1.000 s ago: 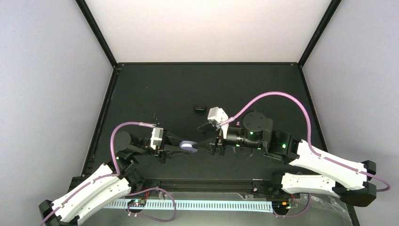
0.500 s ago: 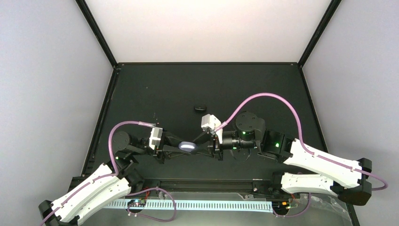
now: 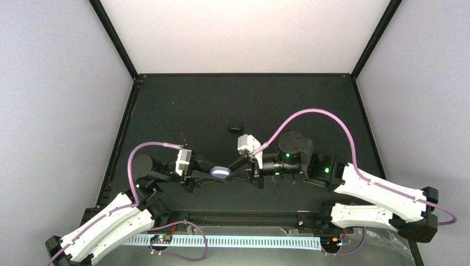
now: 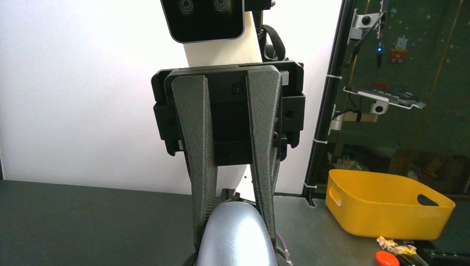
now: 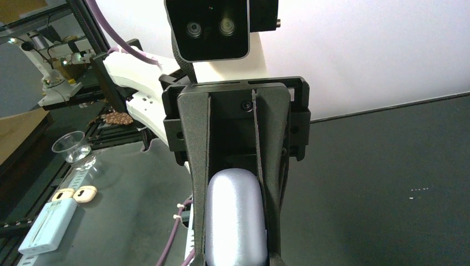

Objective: Insert the wireless bluetooth earbuds into the charging case
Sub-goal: Open the charging case.

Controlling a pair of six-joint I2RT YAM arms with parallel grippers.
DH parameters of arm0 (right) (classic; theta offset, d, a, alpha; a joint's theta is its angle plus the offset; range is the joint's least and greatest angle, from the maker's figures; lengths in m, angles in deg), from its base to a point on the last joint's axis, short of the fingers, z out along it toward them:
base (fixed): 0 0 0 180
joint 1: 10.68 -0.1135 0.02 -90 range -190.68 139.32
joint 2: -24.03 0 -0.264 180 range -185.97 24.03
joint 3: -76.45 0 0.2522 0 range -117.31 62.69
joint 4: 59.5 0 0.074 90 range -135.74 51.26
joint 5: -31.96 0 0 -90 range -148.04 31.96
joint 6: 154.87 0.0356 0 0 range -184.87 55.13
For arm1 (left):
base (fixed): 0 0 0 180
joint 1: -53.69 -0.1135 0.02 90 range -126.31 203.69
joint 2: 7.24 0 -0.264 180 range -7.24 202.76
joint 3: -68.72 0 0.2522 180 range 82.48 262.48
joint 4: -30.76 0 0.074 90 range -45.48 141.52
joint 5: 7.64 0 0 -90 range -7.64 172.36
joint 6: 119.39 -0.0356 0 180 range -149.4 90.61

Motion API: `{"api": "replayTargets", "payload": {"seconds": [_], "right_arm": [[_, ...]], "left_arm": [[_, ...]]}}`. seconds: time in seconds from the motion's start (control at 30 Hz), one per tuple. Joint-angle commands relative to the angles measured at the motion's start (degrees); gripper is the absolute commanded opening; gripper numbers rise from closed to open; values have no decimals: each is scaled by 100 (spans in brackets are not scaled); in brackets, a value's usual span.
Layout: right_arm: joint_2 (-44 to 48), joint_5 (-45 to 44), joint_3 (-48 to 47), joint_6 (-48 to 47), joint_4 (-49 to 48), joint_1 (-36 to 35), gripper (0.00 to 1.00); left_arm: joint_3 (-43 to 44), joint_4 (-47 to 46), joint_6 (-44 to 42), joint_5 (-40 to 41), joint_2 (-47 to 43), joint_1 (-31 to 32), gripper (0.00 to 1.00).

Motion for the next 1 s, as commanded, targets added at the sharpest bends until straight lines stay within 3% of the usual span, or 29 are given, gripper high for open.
{"api": "replayTargets", "payload": {"seconds": [0.0, 0.13, 0.37, 0.6, 0.83, 0.9, 0.97], "right_arm": [[-89, 240, 93, 96, -431, -48, 2], [-18, 164, 173, 145, -581, -48, 2], [65, 44, 222, 150, -617, -47, 2], [128, -95, 261, 140, -626, -45, 2], [168, -193, 259, 106, -571, -48, 2], [183, -222, 265, 106, -582, -47, 2], [207, -233, 267, 102, -588, -44, 2]], "left_arm": [[210, -126, 2, 316, 111, 45, 16], [183, -91, 55, 395, 108, 44, 29], [141, -89, 96, 414, 100, 44, 39], [69, -147, 136, 399, 96, 53, 40], [24, -133, 129, 346, 92, 53, 30], [21, -133, 136, 353, 95, 55, 30], [16, -135, 152, 354, 111, 53, 38]]}}
